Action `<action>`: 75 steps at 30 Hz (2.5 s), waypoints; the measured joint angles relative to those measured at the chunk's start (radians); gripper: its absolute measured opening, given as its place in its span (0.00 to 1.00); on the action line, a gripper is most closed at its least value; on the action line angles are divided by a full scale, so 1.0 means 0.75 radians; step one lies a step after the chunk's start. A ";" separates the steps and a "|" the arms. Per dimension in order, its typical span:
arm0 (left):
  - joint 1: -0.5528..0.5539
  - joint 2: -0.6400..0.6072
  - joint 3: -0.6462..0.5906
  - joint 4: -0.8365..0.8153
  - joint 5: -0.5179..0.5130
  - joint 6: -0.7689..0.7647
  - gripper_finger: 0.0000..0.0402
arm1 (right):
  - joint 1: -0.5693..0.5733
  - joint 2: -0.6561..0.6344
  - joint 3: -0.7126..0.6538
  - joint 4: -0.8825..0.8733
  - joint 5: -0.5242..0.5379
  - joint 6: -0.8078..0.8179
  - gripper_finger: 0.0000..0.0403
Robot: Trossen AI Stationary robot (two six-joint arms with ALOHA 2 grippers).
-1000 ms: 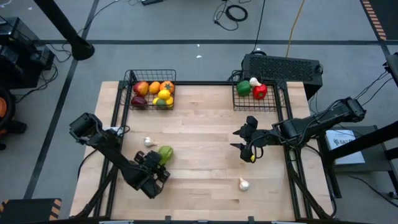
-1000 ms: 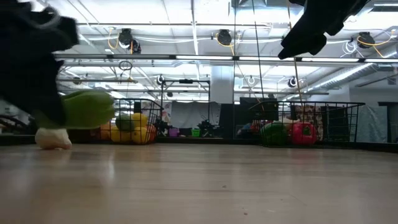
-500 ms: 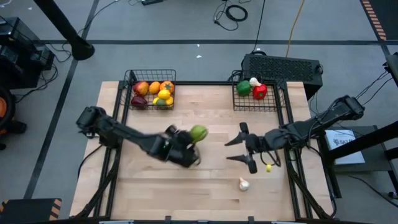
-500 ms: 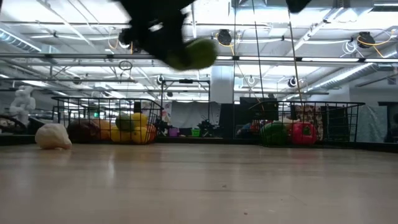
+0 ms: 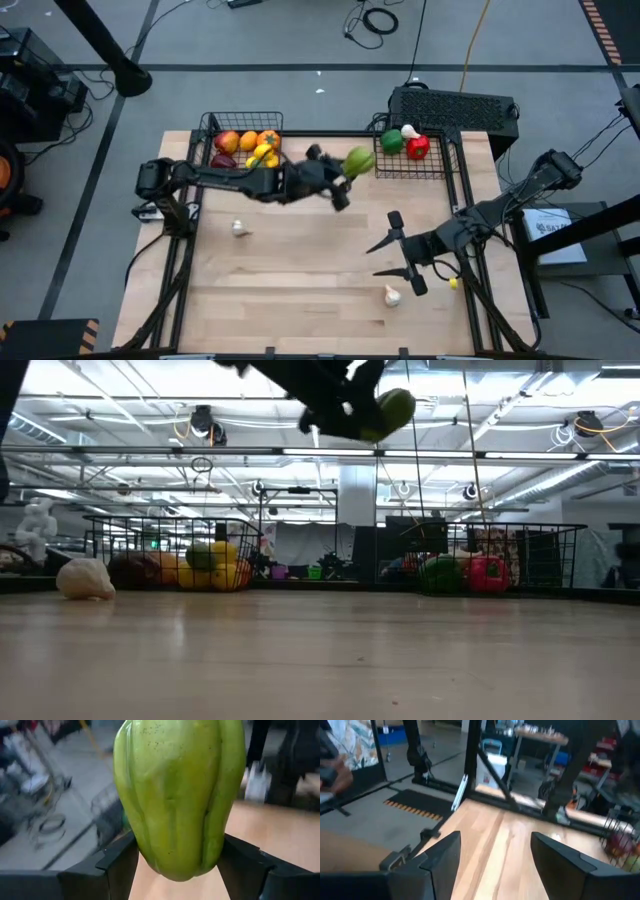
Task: Sort produce into baskets
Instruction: Put the green chayote in the right basket, then put the right white garlic in the right basket
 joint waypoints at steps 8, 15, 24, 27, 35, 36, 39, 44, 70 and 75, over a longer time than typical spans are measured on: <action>0.187 0.192 0.001 0.505 0.284 0.103 0.62 | 0.000 -0.035 0.010 0.096 0.000 -0.171 0.58; 0.277 0.413 0.108 0.709 0.343 0.028 0.62 | -0.001 -0.073 0.056 0.089 0.004 -0.276 0.58; 0.294 0.688 0.458 0.621 0.414 -0.029 0.62 | -0.003 -0.074 0.079 0.082 0.014 -0.384 0.58; 0.294 0.732 0.532 0.525 0.338 -0.055 0.62 | -0.003 -0.074 0.079 0.081 0.073 -0.389 0.58; 0.323 0.741 0.551 0.392 0.336 -0.200 0.65 | -0.003 -0.074 0.079 0.065 0.106 -0.378 0.58; 0.329 0.741 0.551 0.385 0.352 -0.217 0.67 | -0.003 -0.074 0.079 0.067 0.106 -0.377 0.58; 0.337 0.740 0.551 0.384 0.370 -0.237 0.74 | -0.003 -0.080 0.079 0.080 0.107 -0.375 0.58; 0.335 0.724 0.551 0.351 0.366 -0.217 0.84 | 0.005 -0.115 0.085 0.067 0.108 -0.359 0.58; -0.516 0.048 0.427 -1.485 -0.756 -0.696 0.85 | 0.192 -0.014 0.157 -0.687 0.435 0.516 0.61; -0.630 0.047 0.316 -1.497 -0.733 -0.851 0.85 | 0.231 0.101 0.157 -0.764 0.344 0.707 0.62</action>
